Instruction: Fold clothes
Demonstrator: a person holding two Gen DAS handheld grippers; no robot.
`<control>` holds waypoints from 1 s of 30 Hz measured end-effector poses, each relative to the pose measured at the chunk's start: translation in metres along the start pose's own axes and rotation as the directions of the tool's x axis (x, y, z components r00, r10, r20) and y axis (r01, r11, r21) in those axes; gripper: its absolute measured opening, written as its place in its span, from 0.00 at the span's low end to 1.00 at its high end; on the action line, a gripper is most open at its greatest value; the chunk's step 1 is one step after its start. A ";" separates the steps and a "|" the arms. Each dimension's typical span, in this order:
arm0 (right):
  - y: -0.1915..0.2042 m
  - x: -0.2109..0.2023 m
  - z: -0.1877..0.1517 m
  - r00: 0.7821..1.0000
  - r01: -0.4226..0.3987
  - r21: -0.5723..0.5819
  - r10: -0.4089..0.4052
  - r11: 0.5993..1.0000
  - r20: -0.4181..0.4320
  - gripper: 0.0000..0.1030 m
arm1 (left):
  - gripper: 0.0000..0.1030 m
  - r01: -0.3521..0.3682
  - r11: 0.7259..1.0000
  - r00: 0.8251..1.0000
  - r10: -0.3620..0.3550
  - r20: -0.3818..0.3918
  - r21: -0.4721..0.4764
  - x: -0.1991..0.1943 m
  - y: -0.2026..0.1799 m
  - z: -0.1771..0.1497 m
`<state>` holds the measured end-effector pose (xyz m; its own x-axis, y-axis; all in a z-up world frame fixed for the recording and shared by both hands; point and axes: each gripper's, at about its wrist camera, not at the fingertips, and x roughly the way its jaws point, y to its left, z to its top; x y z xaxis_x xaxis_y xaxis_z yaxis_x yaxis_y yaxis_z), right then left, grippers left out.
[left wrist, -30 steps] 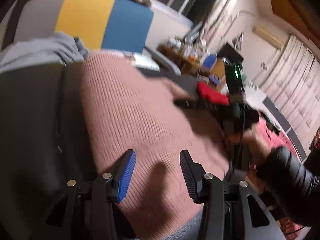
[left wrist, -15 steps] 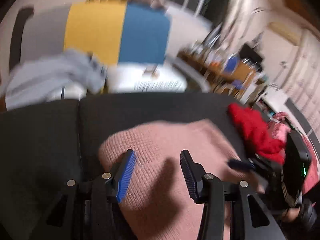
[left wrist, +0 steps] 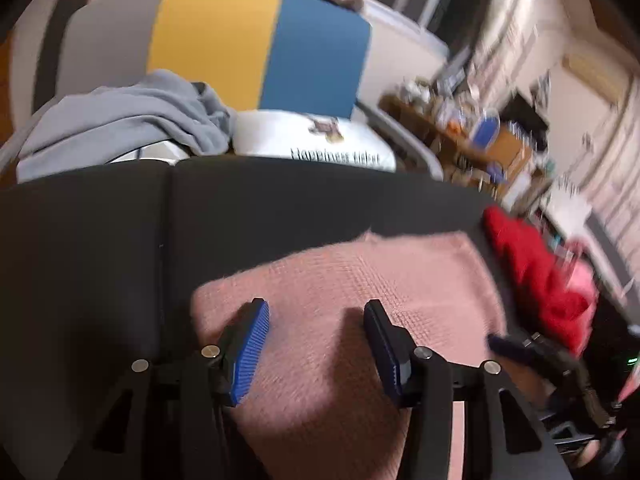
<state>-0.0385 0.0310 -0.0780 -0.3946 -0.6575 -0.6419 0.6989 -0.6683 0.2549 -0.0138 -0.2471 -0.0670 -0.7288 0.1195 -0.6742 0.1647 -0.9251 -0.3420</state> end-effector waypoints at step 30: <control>-0.025 0.035 0.003 0.897 -0.381 0.044 0.381 0.923 -0.225 1.00 | 0.71 0.302 0.919 0.915 -0.354 -0.192 -0.255 0.027 0.034 -0.046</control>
<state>-0.0719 0.0242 -0.1043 0.0464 -0.7659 -0.6412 0.7698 -0.3817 0.5116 0.0027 -0.2586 -0.1266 -0.5975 0.5060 -0.6220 0.1013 -0.7219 -0.6846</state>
